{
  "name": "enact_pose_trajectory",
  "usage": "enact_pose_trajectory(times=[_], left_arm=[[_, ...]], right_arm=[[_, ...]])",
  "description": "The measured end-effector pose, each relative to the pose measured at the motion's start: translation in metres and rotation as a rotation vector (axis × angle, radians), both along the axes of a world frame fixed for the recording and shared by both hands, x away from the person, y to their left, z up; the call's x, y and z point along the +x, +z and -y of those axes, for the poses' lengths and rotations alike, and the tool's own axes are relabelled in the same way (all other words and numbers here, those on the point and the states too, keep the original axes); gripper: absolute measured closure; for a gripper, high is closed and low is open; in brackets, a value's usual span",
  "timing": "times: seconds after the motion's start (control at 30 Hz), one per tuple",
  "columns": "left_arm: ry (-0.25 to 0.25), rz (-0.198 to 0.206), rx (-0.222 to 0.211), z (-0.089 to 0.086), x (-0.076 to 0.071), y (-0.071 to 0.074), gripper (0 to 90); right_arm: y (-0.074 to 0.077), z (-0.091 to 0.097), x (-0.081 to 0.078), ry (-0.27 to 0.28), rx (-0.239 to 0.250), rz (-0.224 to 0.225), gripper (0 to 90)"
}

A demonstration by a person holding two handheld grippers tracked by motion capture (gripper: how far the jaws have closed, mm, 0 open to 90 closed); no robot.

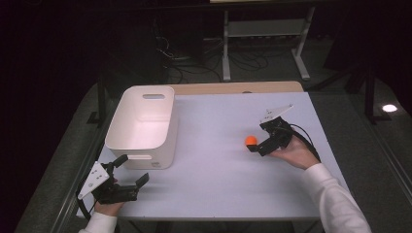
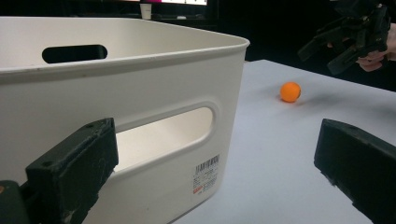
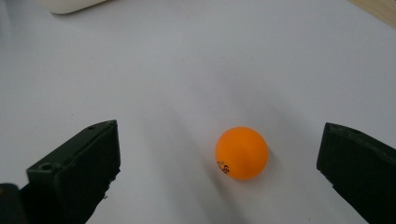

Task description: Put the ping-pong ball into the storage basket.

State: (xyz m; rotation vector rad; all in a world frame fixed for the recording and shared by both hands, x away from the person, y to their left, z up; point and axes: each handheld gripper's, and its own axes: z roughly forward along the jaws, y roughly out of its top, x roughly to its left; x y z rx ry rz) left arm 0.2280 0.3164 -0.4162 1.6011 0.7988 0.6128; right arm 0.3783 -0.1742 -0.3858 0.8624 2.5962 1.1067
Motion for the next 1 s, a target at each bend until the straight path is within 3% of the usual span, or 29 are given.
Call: enact_pose_trajectory(times=[0.23, 0.27, 0.37, 1.0], left_arm=[[0.001, 0.000, 0.001, 0.000, 0.000, 0.000, 0.0], [0.002, 0.001, -0.018, 0.001, 0.000, 0.000, 0.0], [-0.001, 0.000, 0.002, 0.000, 0.000, 0.000, 0.0], [0.001, -0.002, -0.009, 0.001, 0.000, 0.000, 0.0]], right_arm=[[-0.005, -0.003, 0.005, -0.002, -0.014, -0.015, 0.0], [-0.006, -0.003, 0.005, -0.005, -0.020, -0.019, 0.0], [-0.007, -0.003, 0.007, -0.005, -0.023, -0.019, 0.0], [-0.021, -0.006, 0.017, -0.007, -0.053, -0.048, 0.0]])
